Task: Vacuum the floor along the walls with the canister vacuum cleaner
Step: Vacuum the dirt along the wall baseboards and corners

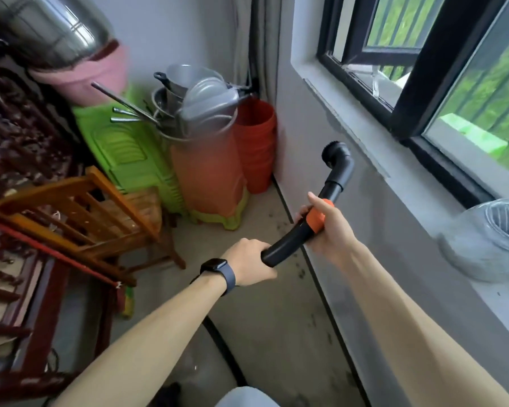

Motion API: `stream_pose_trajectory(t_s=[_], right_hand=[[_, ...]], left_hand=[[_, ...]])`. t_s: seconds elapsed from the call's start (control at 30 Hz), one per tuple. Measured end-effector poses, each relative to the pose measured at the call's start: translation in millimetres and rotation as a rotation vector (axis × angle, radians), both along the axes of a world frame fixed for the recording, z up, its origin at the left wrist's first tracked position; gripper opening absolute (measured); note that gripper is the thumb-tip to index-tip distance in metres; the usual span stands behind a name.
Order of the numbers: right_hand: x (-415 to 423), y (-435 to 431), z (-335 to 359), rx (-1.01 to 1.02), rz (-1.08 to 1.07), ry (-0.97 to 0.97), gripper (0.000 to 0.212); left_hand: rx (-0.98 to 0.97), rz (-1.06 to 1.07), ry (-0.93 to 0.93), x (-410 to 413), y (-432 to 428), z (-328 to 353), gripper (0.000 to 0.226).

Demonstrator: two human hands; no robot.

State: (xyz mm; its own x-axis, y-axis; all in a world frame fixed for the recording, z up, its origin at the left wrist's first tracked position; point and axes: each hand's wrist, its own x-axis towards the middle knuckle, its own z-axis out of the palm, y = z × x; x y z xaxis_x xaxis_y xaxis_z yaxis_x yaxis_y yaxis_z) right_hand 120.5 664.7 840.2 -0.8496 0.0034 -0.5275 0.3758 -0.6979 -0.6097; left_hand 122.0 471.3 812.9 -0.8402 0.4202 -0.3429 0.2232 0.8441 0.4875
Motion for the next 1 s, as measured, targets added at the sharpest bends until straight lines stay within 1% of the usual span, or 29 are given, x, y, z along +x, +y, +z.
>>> stream_pose_trajectory(t_s=[0.17,0.27,0.33,0.4,0.47,0.5,0.6,0.67,0.73,0.83,1.0], right_hand=[[-15,-8,-20,0.103,0.048,-0.002,0.022],[-29,-21,-38,0.158,0.052,-0.021,0.022],[-39,-34,-51,0.134,0.072,-0.058,0.023],[-52,-48,-66,0.098,0.070,-0.106,0.028],[-67,-62,-81,0.046,0.017,-0.147,0.035],[-77,-67,-89,0.013,-0.021,-0.162,0.035],[-119,-75,-113,-0.035,-0.119,-0.189,0.036],[-152,-78,-128,-0.006,-0.158,-0.223,0.037],[-193,-83,-143,0.036,-0.182,-0.283,0.033],[-259,-93,-177,0.117,-0.155,-0.345,0.029],[-336,-99,-243,0.164,-0.142,-0.401,0.026]], left_hand=[[-0.030,0.073,-0.012,-21,-13,-18,0.021],[-0.026,0.133,-0.071,-31,-15,-32,0.021],[-0.007,0.153,-0.122,-42,-15,-40,0.023],[-0.005,0.164,-0.164,-58,-17,-47,0.026],[-0.037,0.133,-0.202,-77,-22,-56,0.027],[-0.057,0.109,-0.213,-89,-25,-61,0.027],[-0.110,0.032,-0.221,-137,-38,-78,0.026],[-0.121,0.001,-0.216,-177,-49,-90,0.020],[-0.133,-0.004,-0.225,-224,-59,-108,0.017],[-0.168,-0.010,-0.257,-286,-72,-143,0.017],[-0.187,-0.044,-0.306,-363,-76,-212,0.012]])
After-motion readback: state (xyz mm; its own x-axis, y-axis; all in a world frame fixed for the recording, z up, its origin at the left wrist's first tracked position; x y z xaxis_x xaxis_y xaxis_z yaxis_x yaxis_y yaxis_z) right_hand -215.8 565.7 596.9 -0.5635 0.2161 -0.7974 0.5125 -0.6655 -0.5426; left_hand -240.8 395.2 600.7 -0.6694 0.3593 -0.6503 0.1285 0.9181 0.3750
